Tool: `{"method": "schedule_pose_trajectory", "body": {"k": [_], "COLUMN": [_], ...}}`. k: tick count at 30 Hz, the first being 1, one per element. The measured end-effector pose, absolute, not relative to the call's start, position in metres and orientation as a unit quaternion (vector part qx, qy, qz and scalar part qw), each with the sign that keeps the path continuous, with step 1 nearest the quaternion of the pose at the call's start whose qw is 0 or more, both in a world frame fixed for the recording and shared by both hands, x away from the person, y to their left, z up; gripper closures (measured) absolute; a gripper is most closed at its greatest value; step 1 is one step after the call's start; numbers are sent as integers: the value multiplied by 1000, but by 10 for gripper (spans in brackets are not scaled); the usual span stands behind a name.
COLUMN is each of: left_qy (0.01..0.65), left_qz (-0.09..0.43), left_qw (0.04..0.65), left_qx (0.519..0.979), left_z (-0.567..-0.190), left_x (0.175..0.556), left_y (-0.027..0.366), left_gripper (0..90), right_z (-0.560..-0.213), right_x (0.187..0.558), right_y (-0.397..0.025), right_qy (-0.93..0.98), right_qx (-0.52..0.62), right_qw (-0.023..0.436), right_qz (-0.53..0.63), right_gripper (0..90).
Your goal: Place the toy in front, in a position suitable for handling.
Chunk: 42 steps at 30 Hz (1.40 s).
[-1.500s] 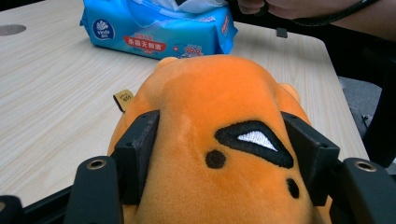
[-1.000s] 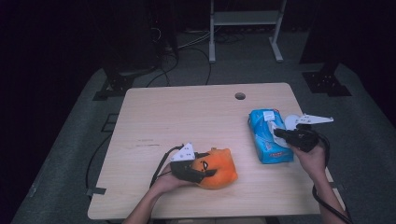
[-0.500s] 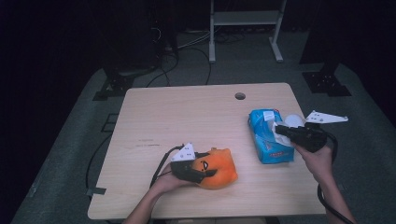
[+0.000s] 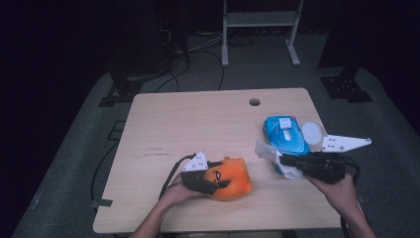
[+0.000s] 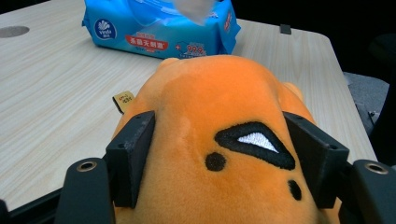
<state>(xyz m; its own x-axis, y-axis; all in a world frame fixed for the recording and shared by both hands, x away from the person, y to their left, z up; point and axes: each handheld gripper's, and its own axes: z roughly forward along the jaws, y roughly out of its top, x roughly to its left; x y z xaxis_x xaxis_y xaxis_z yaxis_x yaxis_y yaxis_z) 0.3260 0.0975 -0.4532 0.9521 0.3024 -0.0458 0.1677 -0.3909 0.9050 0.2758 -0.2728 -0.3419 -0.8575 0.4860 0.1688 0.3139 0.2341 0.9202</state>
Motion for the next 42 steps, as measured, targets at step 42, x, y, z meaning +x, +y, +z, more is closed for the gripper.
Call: {"method": "schedule_pose_trajectory", "body": {"k": [42], "left_qy": [124], "left_qz": [51], "left_qw": [512], "left_qx": [849], "left_z": [-446], "left_x": [327], "left_y": [95], "left_gripper": [197], "right_z": [-420], "right_x": [305], "right_y": [-155], "right_qy": [859], "right_qx": [161], "right_qw": [94], "right_qz": [477], "right_gripper": [689]}}
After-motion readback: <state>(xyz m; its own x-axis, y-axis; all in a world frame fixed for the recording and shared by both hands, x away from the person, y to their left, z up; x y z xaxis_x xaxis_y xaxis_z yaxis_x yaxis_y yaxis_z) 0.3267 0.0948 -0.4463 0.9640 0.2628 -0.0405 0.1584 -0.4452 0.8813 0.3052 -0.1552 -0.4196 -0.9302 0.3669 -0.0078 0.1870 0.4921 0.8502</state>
